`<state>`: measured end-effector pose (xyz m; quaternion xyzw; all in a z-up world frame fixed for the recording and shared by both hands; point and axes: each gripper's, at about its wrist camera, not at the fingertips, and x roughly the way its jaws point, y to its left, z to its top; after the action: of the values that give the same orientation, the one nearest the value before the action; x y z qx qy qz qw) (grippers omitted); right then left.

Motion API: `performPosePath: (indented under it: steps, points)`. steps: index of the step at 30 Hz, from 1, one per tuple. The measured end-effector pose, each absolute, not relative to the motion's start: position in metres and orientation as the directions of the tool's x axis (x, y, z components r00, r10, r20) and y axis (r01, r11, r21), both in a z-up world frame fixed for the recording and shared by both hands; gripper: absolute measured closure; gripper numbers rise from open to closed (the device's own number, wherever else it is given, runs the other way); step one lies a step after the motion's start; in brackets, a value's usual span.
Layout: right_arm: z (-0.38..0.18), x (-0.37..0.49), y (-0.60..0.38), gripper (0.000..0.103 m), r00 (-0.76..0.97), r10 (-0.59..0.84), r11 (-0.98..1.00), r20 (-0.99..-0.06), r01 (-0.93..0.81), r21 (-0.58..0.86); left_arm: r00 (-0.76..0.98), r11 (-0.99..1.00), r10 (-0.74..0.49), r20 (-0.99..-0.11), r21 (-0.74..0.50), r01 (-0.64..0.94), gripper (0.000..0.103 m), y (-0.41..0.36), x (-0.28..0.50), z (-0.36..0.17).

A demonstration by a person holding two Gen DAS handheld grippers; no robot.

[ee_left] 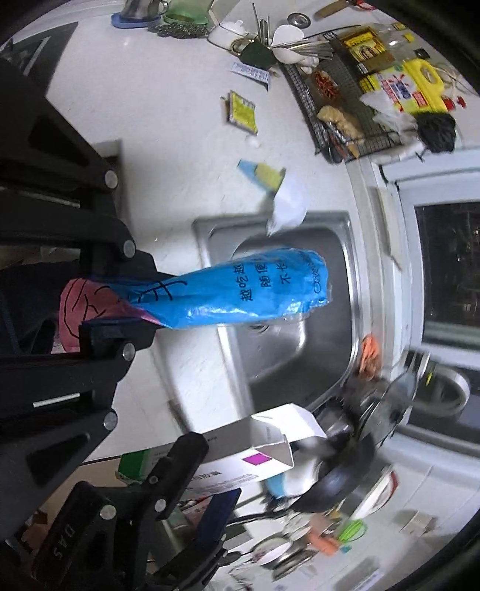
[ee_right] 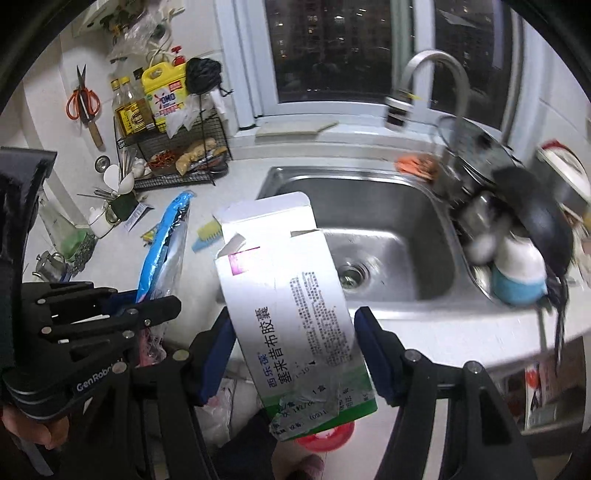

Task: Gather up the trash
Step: 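Carry the white box and blue-and-pink bag down over the red bin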

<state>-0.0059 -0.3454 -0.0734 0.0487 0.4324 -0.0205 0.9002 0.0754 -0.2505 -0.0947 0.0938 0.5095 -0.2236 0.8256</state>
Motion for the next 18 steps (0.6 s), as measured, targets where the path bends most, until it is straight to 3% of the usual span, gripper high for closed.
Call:
performPosePath:
  steps: [10,18]
  points:
    - [-0.104,-0.072,-0.373,0.04,0.545,-0.011,0.977,-0.838,0.183,0.107,0.288,0.837,-0.251,-0.924,-0.058,0.545,0.091,-0.294,0.008,-0.13]
    - [-0.166,-0.09,-0.392,0.04,0.476,-0.052,0.953,-0.878,0.287,0.1,0.143,0.781,-0.238,-0.961,-0.102,0.616,0.091,-0.326,-0.017,-0.206]
